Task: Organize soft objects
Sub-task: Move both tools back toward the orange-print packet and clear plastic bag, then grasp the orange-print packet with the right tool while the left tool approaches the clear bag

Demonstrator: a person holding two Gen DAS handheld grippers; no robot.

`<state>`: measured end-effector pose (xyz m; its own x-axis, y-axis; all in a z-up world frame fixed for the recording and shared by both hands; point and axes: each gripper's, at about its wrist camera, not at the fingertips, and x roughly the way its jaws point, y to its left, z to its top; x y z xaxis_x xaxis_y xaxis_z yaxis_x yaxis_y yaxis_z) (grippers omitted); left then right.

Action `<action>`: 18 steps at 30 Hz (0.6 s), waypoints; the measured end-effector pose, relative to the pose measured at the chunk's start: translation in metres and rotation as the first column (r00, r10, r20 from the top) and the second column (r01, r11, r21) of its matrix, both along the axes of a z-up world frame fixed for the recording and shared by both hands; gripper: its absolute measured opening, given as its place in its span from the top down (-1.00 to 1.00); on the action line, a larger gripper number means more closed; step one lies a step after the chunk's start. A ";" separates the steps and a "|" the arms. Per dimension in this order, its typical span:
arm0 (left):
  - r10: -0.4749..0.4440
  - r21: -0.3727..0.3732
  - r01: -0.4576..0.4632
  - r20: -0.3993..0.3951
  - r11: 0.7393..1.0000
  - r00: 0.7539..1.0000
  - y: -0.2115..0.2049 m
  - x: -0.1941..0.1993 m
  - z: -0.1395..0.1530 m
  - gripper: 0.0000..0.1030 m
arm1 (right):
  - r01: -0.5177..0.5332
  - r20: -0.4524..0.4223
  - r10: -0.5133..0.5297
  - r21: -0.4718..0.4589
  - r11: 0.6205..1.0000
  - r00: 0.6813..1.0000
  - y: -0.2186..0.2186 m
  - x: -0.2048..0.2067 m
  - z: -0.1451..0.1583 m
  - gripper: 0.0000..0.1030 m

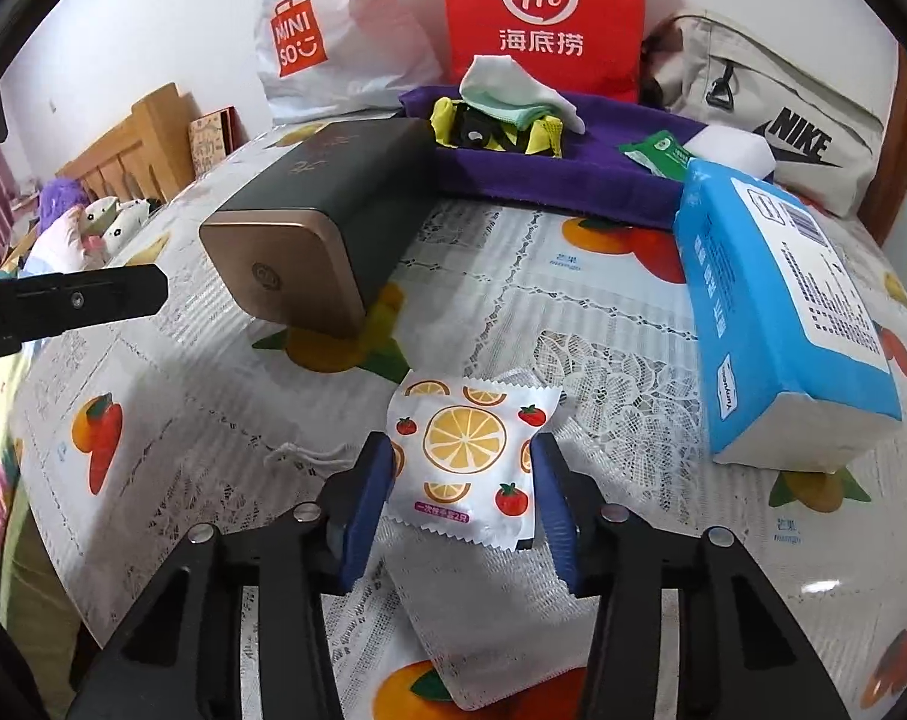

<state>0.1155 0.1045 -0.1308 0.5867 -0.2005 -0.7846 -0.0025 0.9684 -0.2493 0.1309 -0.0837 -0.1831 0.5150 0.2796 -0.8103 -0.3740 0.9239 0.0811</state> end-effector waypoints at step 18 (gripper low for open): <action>-0.017 0.009 0.017 0.014 1.000 1.000 -0.012 -0.013 0.008 0.17 | -0.093 0.062 0.083 0.173 0.981 0.995 -0.009 -0.023 0.040 0.78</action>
<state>0.1028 0.0926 -0.1227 0.5942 -0.2034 -0.7782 0.0176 0.9706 -0.2403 0.1083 -0.0922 -0.1427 0.5242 0.4608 -0.7162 -0.4613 0.8605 0.2160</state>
